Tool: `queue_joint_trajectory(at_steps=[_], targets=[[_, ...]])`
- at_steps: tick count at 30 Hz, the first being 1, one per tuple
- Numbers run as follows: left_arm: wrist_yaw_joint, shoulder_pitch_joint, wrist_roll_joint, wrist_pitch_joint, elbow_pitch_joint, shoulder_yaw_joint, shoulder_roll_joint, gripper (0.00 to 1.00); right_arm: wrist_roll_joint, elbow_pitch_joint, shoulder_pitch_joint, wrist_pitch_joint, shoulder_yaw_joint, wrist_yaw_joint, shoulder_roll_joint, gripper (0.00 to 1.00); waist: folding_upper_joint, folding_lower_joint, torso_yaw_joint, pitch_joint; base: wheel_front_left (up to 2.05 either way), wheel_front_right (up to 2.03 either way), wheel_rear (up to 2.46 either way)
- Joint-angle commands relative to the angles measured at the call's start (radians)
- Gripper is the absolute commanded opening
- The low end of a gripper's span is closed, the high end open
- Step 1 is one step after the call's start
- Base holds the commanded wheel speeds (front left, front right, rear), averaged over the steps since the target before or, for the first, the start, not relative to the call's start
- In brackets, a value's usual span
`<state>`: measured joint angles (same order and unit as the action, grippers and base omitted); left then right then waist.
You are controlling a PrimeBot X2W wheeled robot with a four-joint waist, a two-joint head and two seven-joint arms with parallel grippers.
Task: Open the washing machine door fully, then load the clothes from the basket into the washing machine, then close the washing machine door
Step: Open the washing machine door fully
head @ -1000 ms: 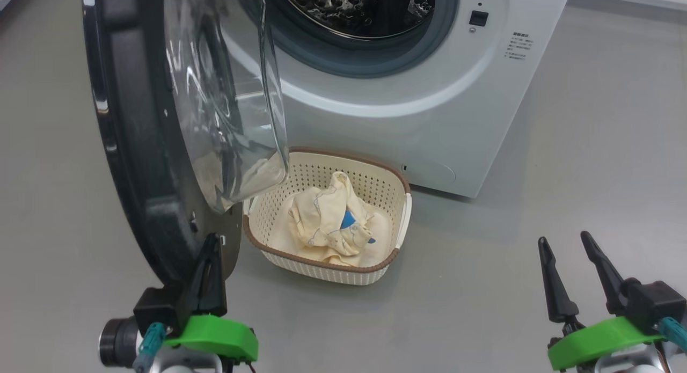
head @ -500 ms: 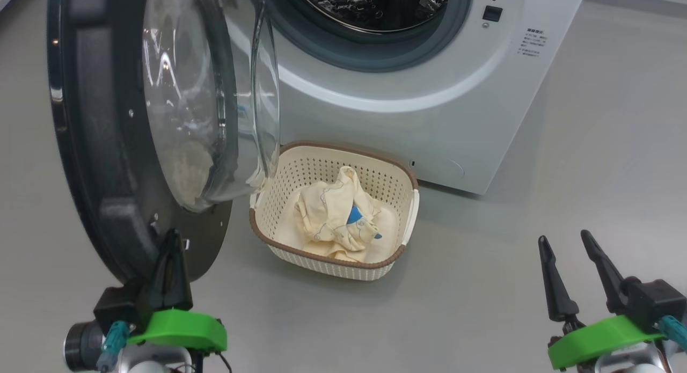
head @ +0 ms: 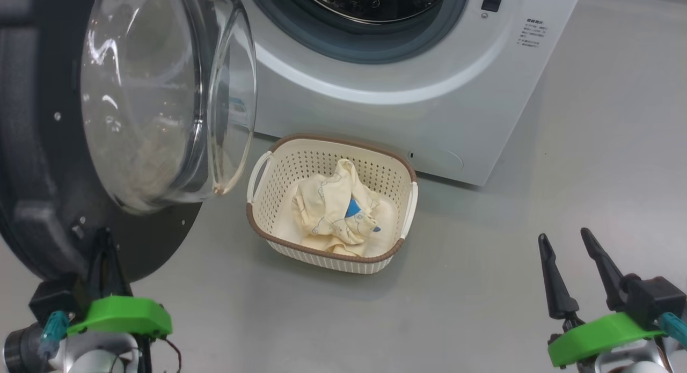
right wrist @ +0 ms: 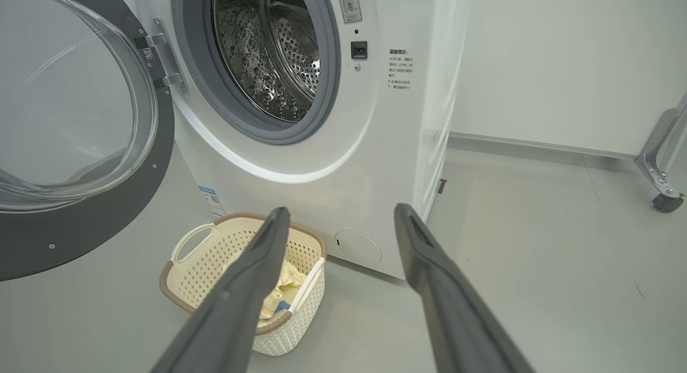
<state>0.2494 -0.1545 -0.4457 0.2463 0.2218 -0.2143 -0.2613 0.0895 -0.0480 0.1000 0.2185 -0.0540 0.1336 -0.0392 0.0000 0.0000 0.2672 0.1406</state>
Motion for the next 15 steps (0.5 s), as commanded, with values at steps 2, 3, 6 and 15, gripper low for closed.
queue_joint_trajectory(at_steps=[2, 3, 6, 15], targets=[[0.14, -0.058, -0.009, 0.01, -0.003, 0.068, -0.047, 0.0, 0.005, 0.035, -0.038, 0.001, 0.022, -0.003, -0.011, 1.0, 0.0, 0.0, -0.001, 0.003, 0.0, 0.0, 0.0], [0.138, -0.064, -0.011, 0.011, 0.005, 0.074, -0.05, 0.0, 0.004, 0.036, -0.039, 0.0, 0.022, -0.003, -0.011, 1.0, 0.0, 0.0, -0.002, 0.005, 0.0, 0.0, 0.0], [0.128, -0.085, -0.021, 0.012, 0.038, 0.096, -0.062, 0.0, 0.002, 0.041, -0.044, -0.003, 0.024, -0.003, -0.011, 1.0, 0.0, 0.0, -0.007, 0.015, 0.0, 0.0, 0.0], [0.1, -0.161, -0.039, 0.015, 0.156, 0.157, -0.091, 0.0, -0.008, 0.05, -0.057, -0.013, 0.028, -0.003, -0.011, 1.0, 0.0, 0.0, -0.031, 0.044, 0.0, 0.0, 0.0]])
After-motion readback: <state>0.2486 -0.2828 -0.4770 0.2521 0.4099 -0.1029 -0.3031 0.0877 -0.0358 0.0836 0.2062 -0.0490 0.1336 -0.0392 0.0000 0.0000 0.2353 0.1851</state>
